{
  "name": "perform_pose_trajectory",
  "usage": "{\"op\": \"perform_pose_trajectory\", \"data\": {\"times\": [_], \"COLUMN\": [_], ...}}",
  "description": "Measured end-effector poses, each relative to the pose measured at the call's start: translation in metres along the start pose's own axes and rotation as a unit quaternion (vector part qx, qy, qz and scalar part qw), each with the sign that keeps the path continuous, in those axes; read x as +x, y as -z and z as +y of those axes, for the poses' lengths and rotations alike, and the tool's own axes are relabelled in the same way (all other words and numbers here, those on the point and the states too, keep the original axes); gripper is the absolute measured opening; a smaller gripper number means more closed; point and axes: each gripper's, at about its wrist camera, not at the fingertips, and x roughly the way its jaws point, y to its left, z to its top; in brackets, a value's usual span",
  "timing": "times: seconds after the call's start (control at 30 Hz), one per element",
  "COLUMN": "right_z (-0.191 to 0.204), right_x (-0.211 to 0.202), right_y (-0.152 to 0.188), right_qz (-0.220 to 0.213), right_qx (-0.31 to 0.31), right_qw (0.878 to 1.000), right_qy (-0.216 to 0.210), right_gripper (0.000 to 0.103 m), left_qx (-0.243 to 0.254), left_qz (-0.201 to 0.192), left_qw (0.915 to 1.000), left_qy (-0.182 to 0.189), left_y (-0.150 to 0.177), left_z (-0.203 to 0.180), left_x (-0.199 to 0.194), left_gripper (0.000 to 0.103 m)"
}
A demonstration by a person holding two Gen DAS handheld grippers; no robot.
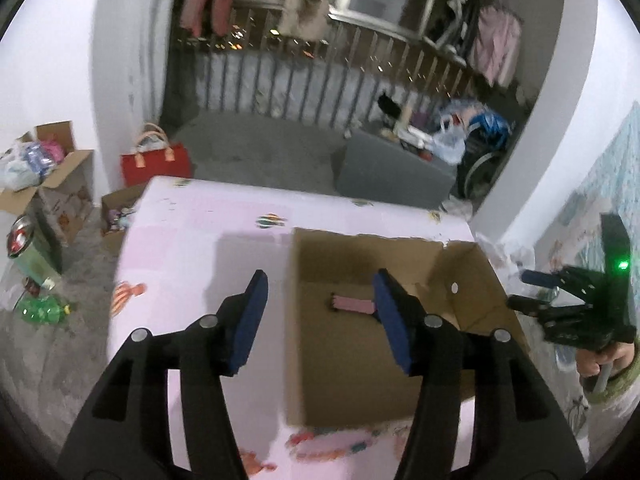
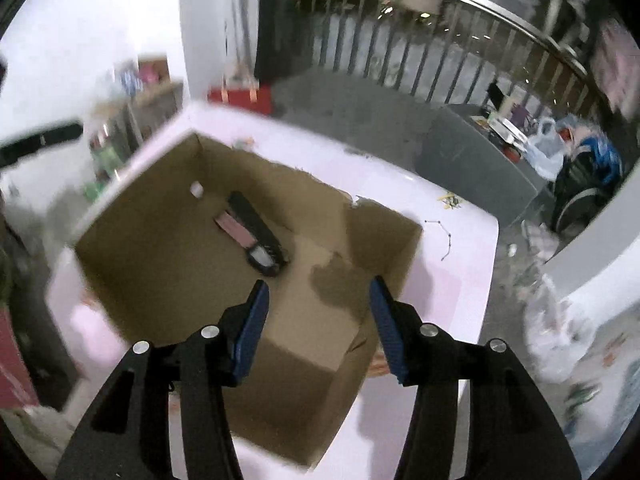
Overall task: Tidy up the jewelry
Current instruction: 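Move the right tool to the colourful bead bracelet and grasp it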
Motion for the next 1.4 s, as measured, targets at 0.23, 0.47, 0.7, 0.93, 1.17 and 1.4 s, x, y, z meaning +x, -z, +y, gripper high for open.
{"op": "perform_pose_trajectory", "data": {"times": [0.23, 0.47, 0.7, 0.93, 1.17, 1.4], "right_z": [0.016, 0.052, 0.079, 0.094, 0.106, 0.129], "right_x": [-0.048, -0.017, 0.009, 0.01, 0.02, 0.039], "right_y": [0.073, 0.139, 0.163, 0.171, 0.168, 0.154], "right_qz": [-0.083, -0.05, -0.01, -0.01, -0.011, -0.01], "right_qx": [0.059, 0.115, 0.134, 0.124, 0.105, 0.075], "right_qw": [0.992, 0.982, 0.979, 0.981, 0.984, 0.985], "right_qy": [-0.079, -0.139, -0.152, -0.149, -0.142, -0.154], "right_gripper": [0.048, 0.041, 0.04, 0.04, 0.04, 0.039], "left_qx": [-0.035, -0.054, 0.034, 0.064, 0.068, 0.035], "left_qz": [-0.001, 0.085, 0.115, 0.117, 0.125, 0.117], "left_qw": [0.9977, 0.9918, 0.985, 0.9783, 0.978, 0.9843], "left_qy": [-0.059, -0.079, -0.125, -0.159, -0.153, -0.128], "left_y": [0.065, 0.144, 0.174, 0.188, 0.203, 0.213], "left_z": [0.037, 0.044, 0.006, 0.003, 0.022, 0.047], "left_x": [-0.036, 0.006, 0.06, 0.069, 0.044, 0.024], "left_gripper": [0.058, 0.058, 0.058, 0.061, 0.064, 0.064]}}
